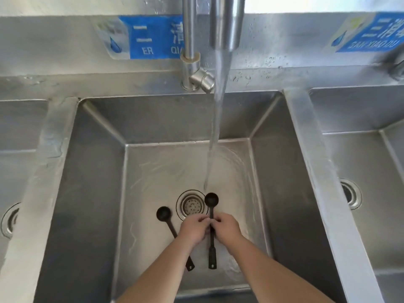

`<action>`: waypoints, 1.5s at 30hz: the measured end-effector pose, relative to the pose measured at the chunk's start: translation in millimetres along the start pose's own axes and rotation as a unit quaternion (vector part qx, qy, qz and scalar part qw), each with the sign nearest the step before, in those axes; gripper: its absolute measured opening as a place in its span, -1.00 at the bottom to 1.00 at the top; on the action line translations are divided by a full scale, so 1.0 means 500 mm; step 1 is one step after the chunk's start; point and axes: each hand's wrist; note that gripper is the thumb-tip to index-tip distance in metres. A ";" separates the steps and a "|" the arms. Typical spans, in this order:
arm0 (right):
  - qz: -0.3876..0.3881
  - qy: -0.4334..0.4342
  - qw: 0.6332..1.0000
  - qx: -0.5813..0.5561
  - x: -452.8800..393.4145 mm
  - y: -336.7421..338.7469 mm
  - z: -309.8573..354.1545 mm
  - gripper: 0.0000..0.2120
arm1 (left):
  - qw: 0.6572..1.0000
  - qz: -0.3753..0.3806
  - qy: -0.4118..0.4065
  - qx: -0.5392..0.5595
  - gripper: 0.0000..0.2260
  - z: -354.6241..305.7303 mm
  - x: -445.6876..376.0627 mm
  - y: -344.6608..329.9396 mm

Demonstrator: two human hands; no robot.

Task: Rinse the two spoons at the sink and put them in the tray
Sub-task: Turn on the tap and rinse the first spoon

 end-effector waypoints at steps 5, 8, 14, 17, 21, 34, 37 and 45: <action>-0.004 -0.001 0.996 -0.092 0.039 0.051 0.080 -0.79 | 0.998 -0.018 -0.016 0.060 -0.81 -0.087 0.059 0.049; 0.002 0.006 0.995 -0.103 0.068 0.077 0.123 -0.80 | 0.993 0.002 -0.027 0.113 -0.88 -0.138 0.080 0.069; 0.006 -0.043 0.974 -0.225 0.107 0.116 0.187 -0.85 | 0.972 0.065 -0.003 0.224 -0.86 -0.194 0.094 0.070; 0.010 -0.049 0.968 -0.247 0.123 0.133 0.213 -0.85 | 0.976 0.066 -0.011 0.205 -0.86 -0.203 0.097 0.065; 0.017 -0.040 0.969 -0.243 0.142 0.146 0.237 -0.85 | 0.975 0.072 -0.016 0.208 -0.88 -0.211 0.099 0.056; 0.015 -0.066 0.935 -0.348 0.178 0.167 0.245 -0.81 | 0.961 0.045 0.013 0.272 -0.86 -0.236 0.119 0.044; 0.002 -0.067 0.937 -0.344 0.183 0.167 0.247 -0.80 | 0.950 0.075 0.010 0.304 -0.82 -0.245 0.144 0.043; -0.046 0.041 0.998 0.008 0.185 0.176 0.264 -0.78 | 0.908 0.141 -0.016 0.394 -0.86 -0.242 0.177 0.053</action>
Point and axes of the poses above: each hand's wrist, its own x-axis away from the middle knuckle, its own y-axis out of the back of the hand, z = x × y, and after that the axes turned 12 degrees about y, right-handed
